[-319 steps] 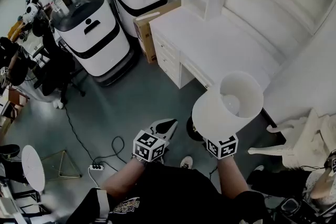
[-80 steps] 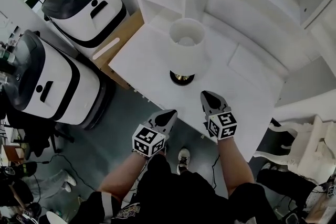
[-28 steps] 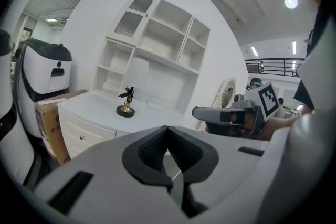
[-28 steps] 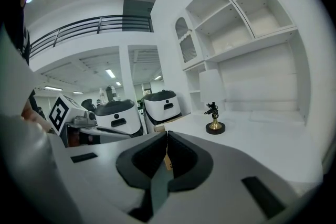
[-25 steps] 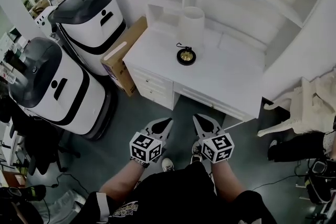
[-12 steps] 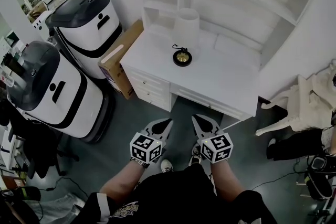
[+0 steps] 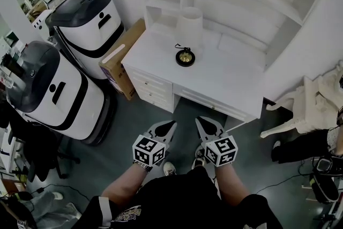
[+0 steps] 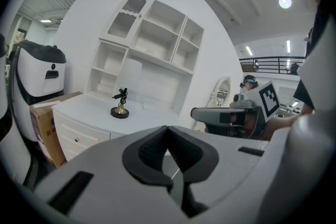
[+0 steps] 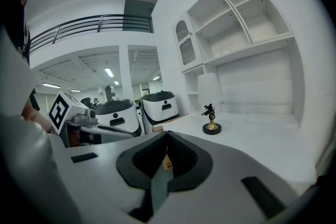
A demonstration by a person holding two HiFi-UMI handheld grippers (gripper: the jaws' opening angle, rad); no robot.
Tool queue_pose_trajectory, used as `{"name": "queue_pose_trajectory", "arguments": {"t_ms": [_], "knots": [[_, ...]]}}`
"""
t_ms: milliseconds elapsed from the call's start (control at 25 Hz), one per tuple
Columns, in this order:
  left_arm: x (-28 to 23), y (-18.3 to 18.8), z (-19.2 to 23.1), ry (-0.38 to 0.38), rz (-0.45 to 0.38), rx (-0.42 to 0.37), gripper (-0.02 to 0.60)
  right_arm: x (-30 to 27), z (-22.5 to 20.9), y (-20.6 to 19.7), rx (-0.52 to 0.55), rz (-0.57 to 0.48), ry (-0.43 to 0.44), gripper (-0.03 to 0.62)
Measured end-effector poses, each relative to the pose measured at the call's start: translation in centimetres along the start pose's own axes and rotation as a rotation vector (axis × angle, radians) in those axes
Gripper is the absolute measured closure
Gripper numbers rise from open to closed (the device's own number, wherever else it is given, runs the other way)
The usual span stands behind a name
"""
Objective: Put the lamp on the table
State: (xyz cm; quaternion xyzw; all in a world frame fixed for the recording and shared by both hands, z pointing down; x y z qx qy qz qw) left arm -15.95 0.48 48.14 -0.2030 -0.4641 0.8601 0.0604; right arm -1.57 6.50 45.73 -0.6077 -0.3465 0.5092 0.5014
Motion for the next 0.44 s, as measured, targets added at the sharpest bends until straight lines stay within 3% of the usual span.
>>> {"name": "queue_pose_trajectory", "arguments": {"t_ms": [440], "knots": [[0.17,-0.24,0.00,-0.007,0.009,-0.008,0.575,-0.03,0.20,-0.24,0.001,0.006,-0.003,0.569]]}}
Point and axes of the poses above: the fingertips, and each gripper's own axes: x backward along the fingers, z to its left, y out of its top, the point moved 6 cm from there along x, backward along the fingers, and after that the axes turned 12 degrees about x, right-handed, at the moved point
